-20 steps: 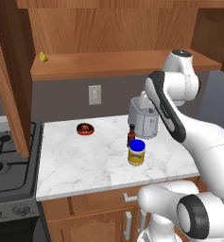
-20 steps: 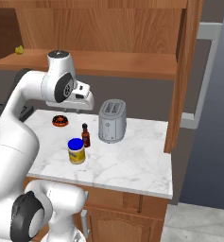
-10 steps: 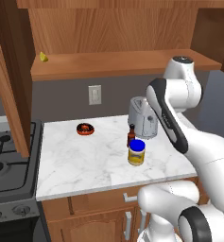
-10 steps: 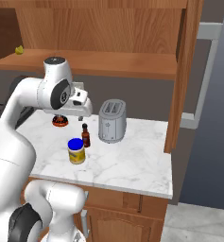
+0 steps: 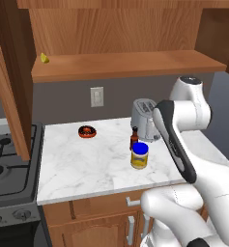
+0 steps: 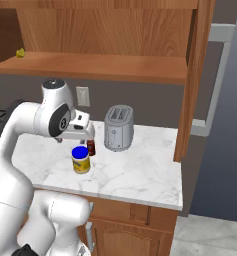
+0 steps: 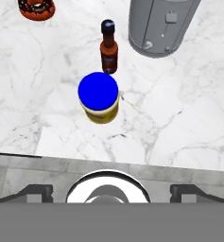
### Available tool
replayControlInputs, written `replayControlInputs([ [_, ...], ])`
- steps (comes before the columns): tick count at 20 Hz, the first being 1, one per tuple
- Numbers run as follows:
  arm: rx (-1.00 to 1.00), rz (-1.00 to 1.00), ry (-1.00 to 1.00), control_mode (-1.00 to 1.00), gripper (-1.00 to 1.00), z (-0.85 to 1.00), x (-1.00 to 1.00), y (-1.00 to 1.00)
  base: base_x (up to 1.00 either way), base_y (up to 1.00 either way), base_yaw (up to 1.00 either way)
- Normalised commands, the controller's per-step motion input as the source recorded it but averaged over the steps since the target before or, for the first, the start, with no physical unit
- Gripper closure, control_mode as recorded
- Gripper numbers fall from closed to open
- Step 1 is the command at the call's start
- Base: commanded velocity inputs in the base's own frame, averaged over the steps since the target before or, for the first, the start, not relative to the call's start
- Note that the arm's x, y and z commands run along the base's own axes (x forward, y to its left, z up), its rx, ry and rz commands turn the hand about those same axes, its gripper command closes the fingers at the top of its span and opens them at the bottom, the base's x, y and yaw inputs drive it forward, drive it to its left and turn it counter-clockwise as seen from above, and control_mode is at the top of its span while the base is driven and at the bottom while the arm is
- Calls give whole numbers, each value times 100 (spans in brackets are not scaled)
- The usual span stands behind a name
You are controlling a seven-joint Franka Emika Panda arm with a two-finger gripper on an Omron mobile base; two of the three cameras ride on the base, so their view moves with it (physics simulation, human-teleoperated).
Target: Pick the condiment bottle and mayonnaise from the counter and place them in the cabinet.
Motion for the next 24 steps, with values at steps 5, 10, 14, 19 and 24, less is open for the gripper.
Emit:
replayControlInputs([
  [5, 2, 0, 1, -100, -100, -40, -16, 0, 0, 0, 0],
  [10, 5, 0, 1, -100, -100, -36, 2, 0, 0, 0, 0],
  [14, 0, 0, 0, -100, -100, -34, 14, 3, 0, 0, 0],
  [19, -4, 0, 0, -100, -100, -34, 19, 6, 0, 0, 0],
  [24, -4, 0, 0, -100, -100, -26, 19, 6, 0, 0, 0],
])
